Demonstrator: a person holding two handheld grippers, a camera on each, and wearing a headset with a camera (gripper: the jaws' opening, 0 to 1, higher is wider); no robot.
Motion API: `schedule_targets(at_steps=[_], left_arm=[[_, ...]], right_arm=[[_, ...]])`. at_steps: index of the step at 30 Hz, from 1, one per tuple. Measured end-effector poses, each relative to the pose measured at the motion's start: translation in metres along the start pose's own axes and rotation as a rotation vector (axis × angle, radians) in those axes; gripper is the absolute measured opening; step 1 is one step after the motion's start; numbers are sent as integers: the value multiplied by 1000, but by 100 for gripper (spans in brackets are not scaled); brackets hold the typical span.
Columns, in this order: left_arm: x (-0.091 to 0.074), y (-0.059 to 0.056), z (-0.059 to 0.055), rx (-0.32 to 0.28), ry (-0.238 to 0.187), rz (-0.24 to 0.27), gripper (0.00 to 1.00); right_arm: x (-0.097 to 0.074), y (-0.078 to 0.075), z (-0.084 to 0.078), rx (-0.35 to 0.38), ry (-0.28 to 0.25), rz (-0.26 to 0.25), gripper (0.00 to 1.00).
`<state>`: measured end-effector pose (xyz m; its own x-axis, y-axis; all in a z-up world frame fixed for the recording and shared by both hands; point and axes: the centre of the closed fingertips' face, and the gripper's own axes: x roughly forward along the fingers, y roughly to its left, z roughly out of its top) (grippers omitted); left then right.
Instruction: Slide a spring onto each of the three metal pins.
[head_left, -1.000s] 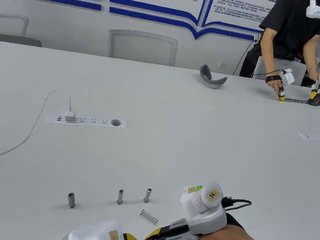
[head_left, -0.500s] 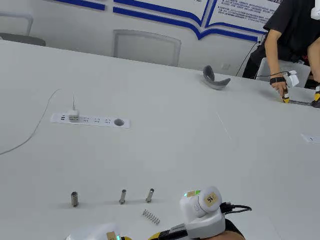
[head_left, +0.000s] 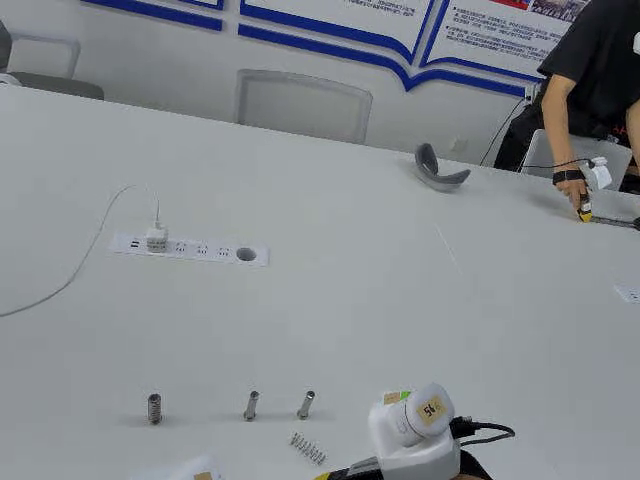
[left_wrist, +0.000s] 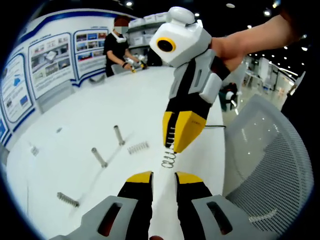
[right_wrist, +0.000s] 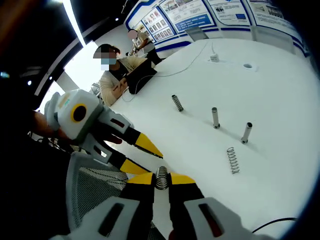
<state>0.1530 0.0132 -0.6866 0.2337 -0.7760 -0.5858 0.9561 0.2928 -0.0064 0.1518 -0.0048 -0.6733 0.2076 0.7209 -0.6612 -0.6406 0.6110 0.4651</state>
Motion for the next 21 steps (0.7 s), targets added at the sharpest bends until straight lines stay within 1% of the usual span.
schedule_targets(at_steps=[7,11,17,19,21], left_arm=[[-3,7,-6,-46,-2,18,18],[-5,14,-10,-66,1,37,19],[-7,26,-19,-134,4,74,21],[-10,32,-22,-166,-1,94,23],[-12,36,-24,-184,-2,106,24]], right_arm=[[1,-10,1,-3,9,-27,12],[1,-18,2,4,14,-49,12],[2,-28,5,-1,33,-71,12],[2,-33,9,-6,35,-81,12],[2,-37,11,-14,39,-91,12]])
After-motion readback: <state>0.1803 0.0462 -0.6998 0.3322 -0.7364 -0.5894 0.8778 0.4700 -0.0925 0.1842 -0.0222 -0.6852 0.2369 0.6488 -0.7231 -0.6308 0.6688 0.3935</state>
